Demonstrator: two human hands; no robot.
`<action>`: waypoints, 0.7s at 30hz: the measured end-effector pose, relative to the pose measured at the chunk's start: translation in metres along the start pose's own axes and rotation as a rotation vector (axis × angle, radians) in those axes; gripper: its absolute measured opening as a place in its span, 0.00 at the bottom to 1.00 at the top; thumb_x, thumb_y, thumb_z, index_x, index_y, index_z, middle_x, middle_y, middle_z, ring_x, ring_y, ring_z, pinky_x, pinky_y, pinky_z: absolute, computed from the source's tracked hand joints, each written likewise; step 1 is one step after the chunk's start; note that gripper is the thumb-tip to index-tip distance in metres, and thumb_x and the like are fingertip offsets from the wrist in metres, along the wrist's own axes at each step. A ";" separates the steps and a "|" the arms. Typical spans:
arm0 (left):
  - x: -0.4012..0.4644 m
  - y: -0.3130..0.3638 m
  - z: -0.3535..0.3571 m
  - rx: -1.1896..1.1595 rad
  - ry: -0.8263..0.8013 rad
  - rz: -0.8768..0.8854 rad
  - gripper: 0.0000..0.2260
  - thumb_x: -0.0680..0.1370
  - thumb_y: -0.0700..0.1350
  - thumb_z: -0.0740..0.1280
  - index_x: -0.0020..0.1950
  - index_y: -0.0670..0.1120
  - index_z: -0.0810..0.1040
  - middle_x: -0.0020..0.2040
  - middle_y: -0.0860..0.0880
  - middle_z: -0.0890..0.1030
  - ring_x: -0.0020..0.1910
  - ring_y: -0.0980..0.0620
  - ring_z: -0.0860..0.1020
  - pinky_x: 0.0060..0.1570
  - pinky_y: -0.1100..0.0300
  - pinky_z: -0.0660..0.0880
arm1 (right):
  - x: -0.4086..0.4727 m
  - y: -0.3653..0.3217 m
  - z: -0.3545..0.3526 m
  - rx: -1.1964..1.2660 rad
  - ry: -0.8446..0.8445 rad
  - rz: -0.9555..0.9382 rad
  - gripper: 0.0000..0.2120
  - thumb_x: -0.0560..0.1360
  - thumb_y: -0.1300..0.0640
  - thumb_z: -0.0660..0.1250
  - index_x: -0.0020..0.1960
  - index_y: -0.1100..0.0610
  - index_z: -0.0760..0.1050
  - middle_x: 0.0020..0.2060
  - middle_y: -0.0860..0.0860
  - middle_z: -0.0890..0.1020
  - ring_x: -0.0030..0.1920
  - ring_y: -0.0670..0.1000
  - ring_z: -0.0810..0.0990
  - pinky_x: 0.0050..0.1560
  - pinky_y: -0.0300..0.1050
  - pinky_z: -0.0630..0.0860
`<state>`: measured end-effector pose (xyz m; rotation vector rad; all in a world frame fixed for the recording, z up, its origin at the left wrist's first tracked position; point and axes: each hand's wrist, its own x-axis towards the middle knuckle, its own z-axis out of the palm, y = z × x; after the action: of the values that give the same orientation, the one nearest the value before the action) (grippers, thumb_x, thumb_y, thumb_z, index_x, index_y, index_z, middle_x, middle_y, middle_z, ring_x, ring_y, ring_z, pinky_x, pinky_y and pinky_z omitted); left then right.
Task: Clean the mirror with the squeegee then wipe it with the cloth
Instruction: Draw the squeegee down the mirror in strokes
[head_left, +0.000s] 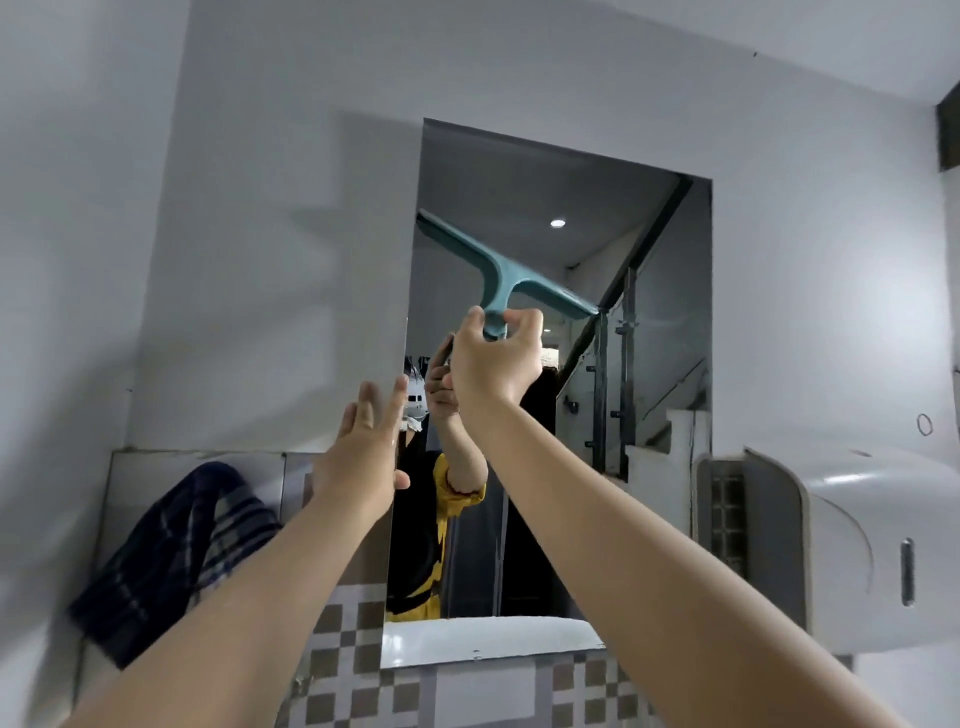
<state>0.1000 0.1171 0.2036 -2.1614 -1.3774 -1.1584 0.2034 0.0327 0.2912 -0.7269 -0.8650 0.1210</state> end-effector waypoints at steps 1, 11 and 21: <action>0.000 0.000 0.000 -0.003 -0.002 -0.002 0.52 0.73 0.46 0.71 0.70 0.59 0.26 0.77 0.45 0.39 0.76 0.45 0.45 0.64 0.47 0.71 | -0.004 0.000 0.003 -0.001 -0.005 0.006 0.11 0.76 0.54 0.66 0.40 0.48 0.65 0.38 0.48 0.78 0.37 0.58 0.83 0.38 0.55 0.83; -0.004 0.003 0.000 0.003 0.024 -0.003 0.50 0.73 0.47 0.71 0.72 0.58 0.29 0.77 0.44 0.41 0.76 0.44 0.47 0.66 0.47 0.69 | -0.004 0.020 -0.039 -0.365 -0.138 -0.210 0.10 0.75 0.51 0.68 0.53 0.54 0.74 0.36 0.37 0.72 0.26 0.39 0.73 0.24 0.29 0.67; -0.017 -0.005 -0.002 0.047 0.009 0.070 0.46 0.74 0.52 0.68 0.72 0.61 0.30 0.77 0.43 0.42 0.76 0.44 0.49 0.62 0.48 0.72 | 0.052 0.002 -0.105 -0.689 -0.333 -0.441 0.13 0.75 0.48 0.69 0.56 0.52 0.76 0.33 0.39 0.76 0.19 0.40 0.71 0.20 0.31 0.61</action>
<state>0.0910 0.1084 0.1912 -2.1514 -1.3009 -1.0969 0.3142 -0.0022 0.2790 -1.1525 -1.3916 -0.4862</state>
